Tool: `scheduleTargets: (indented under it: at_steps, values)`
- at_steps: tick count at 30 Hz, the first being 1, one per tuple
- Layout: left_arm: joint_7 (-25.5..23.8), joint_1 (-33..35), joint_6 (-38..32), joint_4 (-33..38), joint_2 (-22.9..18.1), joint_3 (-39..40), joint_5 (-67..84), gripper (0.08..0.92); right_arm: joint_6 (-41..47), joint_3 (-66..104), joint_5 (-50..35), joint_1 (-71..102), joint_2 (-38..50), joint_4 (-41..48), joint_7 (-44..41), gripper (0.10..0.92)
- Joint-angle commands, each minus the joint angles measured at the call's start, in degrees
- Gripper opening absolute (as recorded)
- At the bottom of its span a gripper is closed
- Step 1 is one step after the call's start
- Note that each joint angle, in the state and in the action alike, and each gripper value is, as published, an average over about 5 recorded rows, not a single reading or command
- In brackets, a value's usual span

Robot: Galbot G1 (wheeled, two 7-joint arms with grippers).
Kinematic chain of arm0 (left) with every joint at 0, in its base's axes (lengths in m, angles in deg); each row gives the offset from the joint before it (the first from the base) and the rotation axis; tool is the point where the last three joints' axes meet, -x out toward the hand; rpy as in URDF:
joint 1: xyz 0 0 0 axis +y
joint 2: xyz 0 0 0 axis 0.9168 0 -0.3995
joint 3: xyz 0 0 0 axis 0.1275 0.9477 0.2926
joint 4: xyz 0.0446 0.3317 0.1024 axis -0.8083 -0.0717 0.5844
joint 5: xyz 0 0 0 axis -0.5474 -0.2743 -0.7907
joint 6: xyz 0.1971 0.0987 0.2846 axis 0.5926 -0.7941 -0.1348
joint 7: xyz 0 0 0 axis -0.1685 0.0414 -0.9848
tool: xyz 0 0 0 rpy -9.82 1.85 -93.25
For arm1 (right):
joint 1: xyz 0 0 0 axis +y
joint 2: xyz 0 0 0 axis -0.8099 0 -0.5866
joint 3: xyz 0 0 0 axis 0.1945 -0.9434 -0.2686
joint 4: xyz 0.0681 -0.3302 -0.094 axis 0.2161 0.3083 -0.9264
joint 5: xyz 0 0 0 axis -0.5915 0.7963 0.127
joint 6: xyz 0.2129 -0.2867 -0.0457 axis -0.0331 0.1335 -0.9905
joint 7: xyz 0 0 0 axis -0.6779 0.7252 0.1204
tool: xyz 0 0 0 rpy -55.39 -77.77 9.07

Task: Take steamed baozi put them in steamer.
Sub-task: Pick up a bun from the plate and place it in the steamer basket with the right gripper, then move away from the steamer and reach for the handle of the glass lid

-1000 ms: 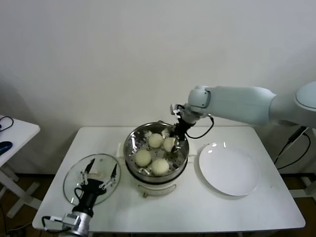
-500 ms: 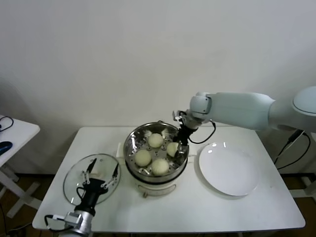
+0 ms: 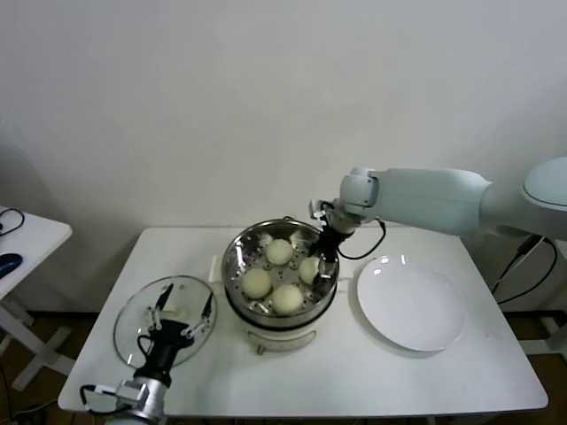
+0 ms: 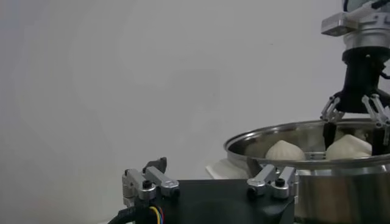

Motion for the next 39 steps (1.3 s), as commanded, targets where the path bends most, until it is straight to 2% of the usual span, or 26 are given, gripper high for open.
scheduleTargets:
  at_steps: [1,7,13,17,23,29,34,39]
  values:
    - [0.0,0.0,0.0,-0.1,0.0,-0.1,0.0,0.823,-0.1,0.7,-0.1,0.0,0.1,0.1,0.0,0.821]
    - [-0.2,-0.1,0.0,-0.1,0.0,-0.1,-0.2,0.823,-0.3,2.1,-1.1,-2.0,1.7,-1.3,-1.1,0.823]
    - [-0.8,-0.6,-0.5,-1.3,0.0,0.0,-2.3,0.823,-0.4,6.9,-1.8,-4.4,8.1,-6.6,-1.1,0.823]
    - [-0.8,-0.9,-0.6,-2.1,0.0,0.0,-3.1,0.823,-1.0,9.8,0.0,-4.9,14.6,-11.7,0.7,0.823]
    - [-0.9,-1.4,-0.9,-2.6,0.1,0.1,-4.4,0.823,-3.9,21.2,7.2,2.0,29.3,-19.0,7.3,0.823]
    - [-0.4,-2.4,-1.4,-3.2,-0.7,1.1,-5.7,0.823,-5.6,46.8,14.4,23.3,41.3,-25.6,17.4,0.823]
    - [0.7,-2.4,-2.0,-3.8,-1.2,2.7,-7.2,0.823,-11.7,62.9,18.3,39.5,48.3,-28.9,25.8,0.823]
    - [1.6,-2.1,-2.6,-4.2,-2.0,3.2,-8.8,0.823,-15.3,91.8,21.4,67.3,46.6,-31.5,31.7,0.823]
